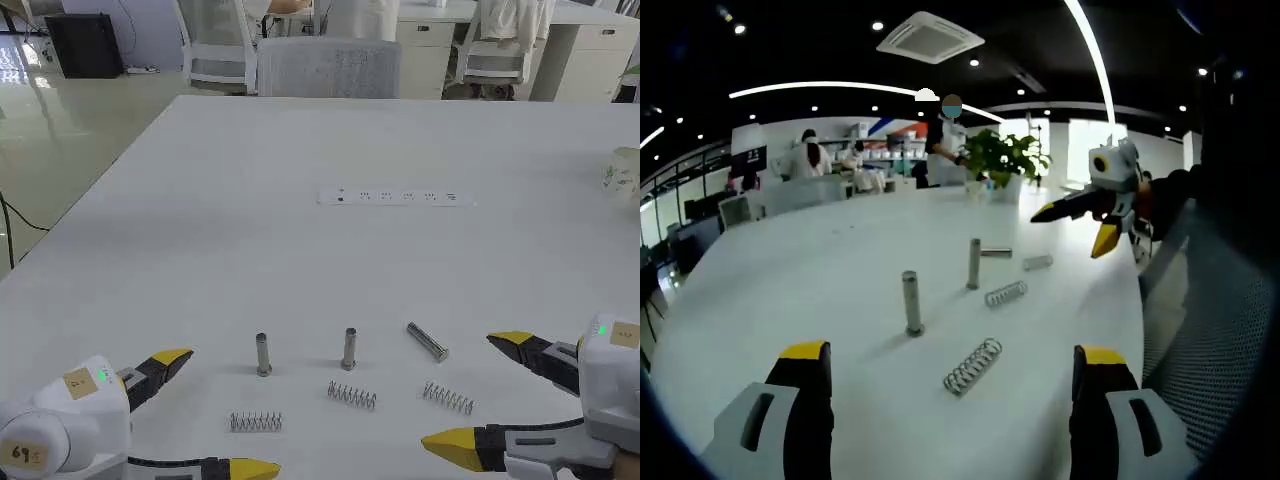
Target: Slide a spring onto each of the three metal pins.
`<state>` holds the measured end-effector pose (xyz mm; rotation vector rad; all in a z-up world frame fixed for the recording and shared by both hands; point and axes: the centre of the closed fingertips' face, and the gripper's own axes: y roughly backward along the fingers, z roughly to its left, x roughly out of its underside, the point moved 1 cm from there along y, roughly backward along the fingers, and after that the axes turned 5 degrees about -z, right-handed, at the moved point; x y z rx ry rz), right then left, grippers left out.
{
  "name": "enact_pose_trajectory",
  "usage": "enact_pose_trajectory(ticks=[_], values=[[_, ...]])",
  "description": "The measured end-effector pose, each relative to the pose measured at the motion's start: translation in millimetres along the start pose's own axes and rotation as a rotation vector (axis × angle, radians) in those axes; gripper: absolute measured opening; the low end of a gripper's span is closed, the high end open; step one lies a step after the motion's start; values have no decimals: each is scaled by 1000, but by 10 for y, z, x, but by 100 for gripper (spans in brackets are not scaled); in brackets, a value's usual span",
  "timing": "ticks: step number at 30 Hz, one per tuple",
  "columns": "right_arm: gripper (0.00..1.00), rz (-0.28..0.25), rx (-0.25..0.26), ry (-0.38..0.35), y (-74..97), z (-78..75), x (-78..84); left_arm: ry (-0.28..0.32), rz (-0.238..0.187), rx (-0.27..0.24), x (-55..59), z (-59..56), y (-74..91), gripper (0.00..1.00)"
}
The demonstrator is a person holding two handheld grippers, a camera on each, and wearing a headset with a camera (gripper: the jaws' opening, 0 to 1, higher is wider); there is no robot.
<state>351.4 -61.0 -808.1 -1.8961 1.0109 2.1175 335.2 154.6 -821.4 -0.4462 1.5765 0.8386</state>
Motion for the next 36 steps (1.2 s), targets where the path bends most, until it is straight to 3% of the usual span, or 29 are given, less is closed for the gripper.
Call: enact_pose_trajectory(ticks=[36], values=[[89, 16, -7, 8, -11, 16, 36, 13, 5, 2, 46, -17, -41, 96]])
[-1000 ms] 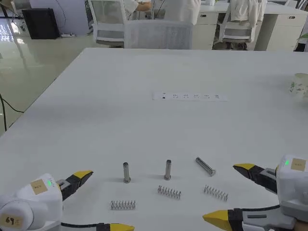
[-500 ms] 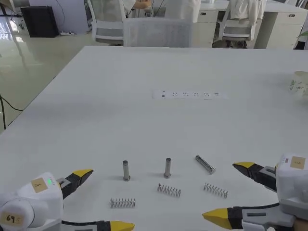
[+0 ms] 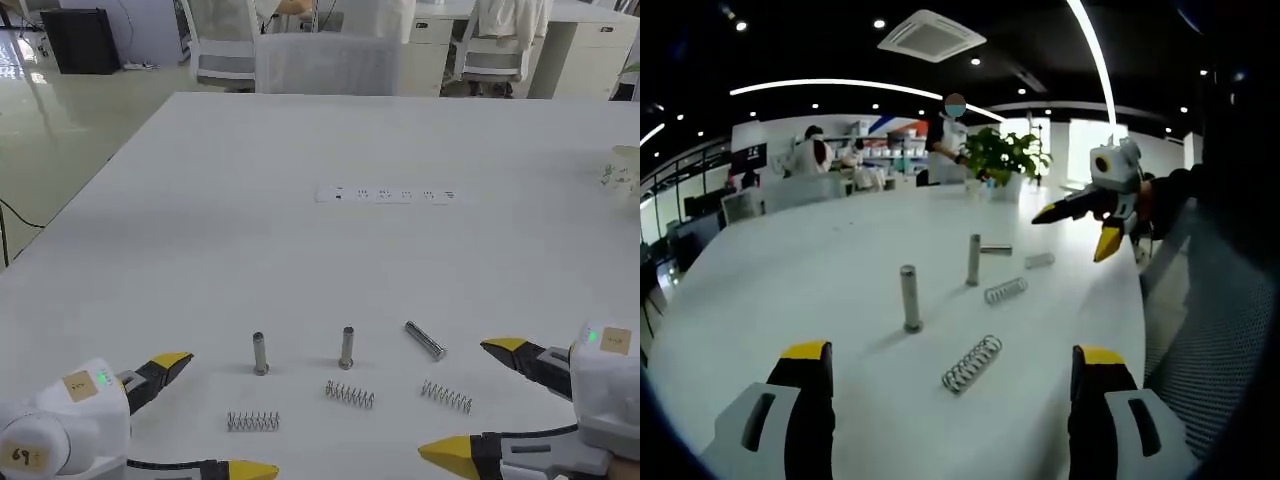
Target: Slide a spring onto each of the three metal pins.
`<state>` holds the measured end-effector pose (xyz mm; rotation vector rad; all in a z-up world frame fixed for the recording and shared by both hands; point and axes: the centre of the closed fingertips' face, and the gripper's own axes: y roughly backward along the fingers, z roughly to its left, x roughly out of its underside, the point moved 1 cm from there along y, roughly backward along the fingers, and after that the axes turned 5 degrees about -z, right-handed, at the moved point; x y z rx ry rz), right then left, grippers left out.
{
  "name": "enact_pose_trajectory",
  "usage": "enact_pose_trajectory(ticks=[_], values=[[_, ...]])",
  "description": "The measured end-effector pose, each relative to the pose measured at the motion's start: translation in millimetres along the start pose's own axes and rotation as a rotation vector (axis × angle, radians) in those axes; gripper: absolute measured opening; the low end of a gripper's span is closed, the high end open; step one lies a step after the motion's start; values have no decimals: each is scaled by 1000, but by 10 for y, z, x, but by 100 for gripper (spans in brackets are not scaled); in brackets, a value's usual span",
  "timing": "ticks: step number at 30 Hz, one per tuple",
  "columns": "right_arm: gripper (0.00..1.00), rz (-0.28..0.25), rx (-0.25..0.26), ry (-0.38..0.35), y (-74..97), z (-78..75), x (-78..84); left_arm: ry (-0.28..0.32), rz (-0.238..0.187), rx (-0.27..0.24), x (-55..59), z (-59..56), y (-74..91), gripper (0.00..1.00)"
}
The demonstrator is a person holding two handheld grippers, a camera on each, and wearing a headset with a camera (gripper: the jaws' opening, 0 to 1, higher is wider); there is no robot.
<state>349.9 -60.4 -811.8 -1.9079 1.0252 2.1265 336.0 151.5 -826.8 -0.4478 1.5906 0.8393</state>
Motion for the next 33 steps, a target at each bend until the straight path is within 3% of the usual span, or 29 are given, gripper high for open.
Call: enact_pose_trajectory(ticks=[33], values=[[88, 9, -19, 0, -29, 38, 20, 7, -4, -4, -11, -14, -7, 95]])
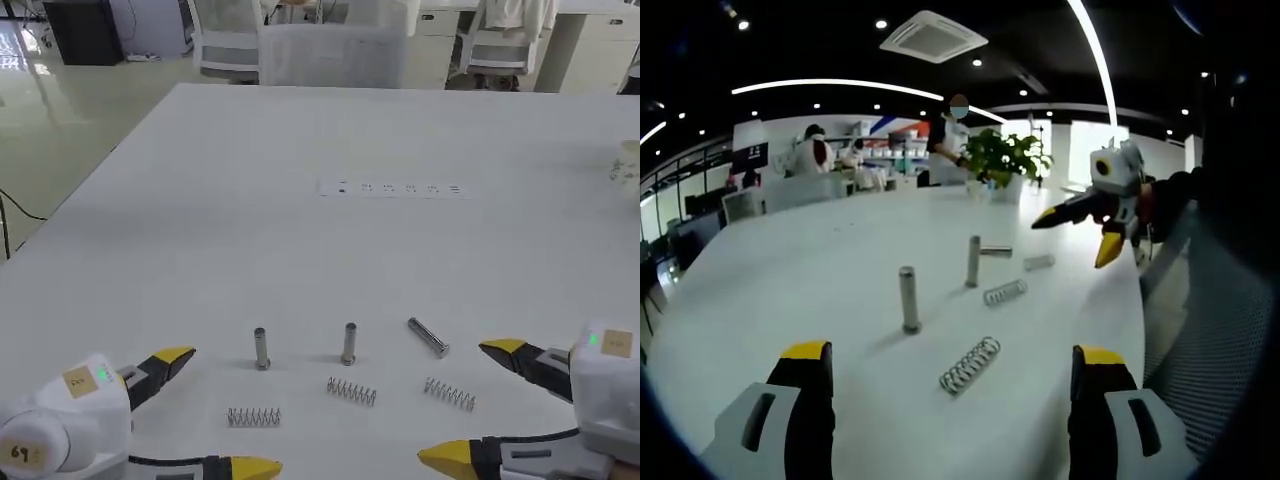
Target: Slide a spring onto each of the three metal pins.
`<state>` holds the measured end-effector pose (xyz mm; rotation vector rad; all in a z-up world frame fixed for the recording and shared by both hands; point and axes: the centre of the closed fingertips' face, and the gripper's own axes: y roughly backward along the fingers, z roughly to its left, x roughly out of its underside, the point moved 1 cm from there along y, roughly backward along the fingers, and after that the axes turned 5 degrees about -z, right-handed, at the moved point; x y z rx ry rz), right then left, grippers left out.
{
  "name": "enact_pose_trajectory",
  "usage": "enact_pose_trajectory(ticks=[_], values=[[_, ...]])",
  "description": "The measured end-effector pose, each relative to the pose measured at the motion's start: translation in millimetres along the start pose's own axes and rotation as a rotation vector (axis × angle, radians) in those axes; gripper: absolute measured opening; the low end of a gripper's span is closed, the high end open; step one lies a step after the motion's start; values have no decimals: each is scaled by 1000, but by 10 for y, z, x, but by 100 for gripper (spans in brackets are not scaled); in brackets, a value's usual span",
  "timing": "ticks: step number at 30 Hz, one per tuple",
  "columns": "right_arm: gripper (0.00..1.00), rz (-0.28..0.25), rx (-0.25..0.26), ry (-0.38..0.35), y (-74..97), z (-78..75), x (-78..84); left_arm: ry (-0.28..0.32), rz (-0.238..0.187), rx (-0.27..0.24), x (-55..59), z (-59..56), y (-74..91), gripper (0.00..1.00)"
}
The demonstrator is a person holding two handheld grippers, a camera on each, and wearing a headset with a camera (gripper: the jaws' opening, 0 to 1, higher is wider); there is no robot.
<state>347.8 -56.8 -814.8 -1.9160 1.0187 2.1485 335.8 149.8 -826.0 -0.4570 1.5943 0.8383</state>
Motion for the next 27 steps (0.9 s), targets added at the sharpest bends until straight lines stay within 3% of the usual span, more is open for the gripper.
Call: enact_pose_trajectory(ticks=[9, 16, 27], values=[[88, -14, 31, -3, 38, -119, -52, -1, 1, 1, -10, -7, 3, 95], [87, -30, 46, 24, 40, -293, -235, -5, 3, 3, -6, -13, 19, 95], [83, -76, 94, 37, -20, -698, -625, -9, -2, -1, -20, -3, 19, 95]])
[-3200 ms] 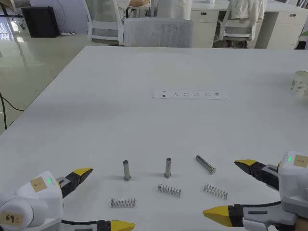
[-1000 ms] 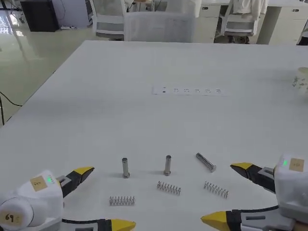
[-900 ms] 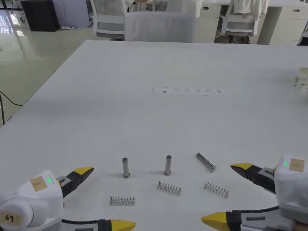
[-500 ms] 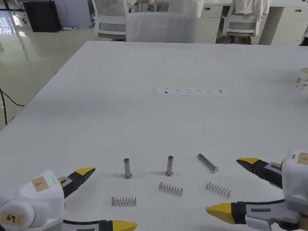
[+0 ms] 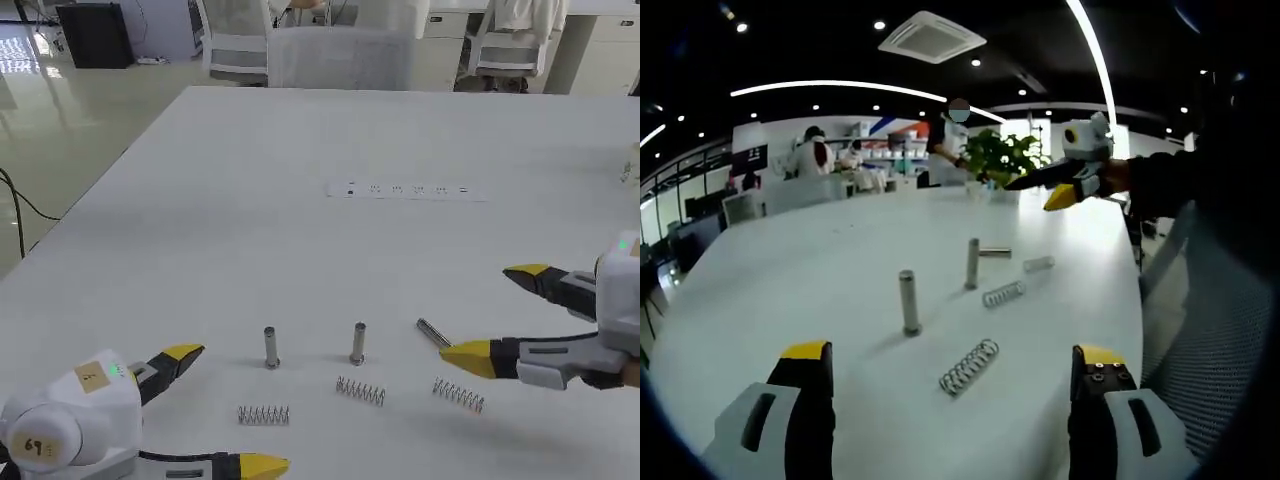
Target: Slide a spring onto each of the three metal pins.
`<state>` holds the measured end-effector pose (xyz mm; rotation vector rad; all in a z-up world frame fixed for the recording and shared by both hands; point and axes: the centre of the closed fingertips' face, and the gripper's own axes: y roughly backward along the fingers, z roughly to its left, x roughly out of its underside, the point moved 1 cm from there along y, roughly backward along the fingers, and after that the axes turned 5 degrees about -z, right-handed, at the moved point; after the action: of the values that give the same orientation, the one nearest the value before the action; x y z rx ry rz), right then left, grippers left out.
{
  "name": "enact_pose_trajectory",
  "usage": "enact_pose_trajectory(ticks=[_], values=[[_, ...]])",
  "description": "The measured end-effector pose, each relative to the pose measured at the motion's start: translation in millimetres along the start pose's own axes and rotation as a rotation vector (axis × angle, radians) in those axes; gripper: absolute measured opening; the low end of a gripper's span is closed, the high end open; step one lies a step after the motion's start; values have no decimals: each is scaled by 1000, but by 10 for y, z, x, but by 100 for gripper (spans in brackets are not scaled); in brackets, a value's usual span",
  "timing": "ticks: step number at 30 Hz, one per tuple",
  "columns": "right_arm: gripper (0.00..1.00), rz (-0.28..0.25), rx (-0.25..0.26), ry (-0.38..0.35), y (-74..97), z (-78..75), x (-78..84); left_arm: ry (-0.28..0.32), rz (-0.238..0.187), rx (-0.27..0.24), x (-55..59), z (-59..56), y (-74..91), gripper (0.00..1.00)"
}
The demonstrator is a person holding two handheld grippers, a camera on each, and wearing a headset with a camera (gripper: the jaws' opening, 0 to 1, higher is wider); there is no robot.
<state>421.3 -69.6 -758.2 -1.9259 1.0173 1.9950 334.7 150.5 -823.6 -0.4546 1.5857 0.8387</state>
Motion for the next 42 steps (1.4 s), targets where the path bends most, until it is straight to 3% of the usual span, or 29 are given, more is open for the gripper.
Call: enact_pose_trajectory(ticks=[4, 10, 18, 29, 34, 38, 42], values=[[79, 4, 21, -17, -117, -115, -56, 0, 1, -1, 1, 2, 0, 95], [74, 39, 26, -18, -275, -158, -34, -3, 2, -4, -10, 16, 3, 95], [66, 137, 45, -24, -375, -205, 143, -2, 3, -2, -6, 11, -3, 95], [38, 288, 46, -108, -512, -150, 456, -2, 8, 4, 6, -1, -21, 95], [23, 335, 55, -99, -610, -126, 521, -1, 11, 7, 16, -1, -23, 95], [17, 390, 67, -126, -666, -113, 614, 1, 11, 6, 17, 2, -25, 95], [11, 412, 75, -136, -721, -141, 675, 3, 13, 8, 29, -4, -28, 95]])
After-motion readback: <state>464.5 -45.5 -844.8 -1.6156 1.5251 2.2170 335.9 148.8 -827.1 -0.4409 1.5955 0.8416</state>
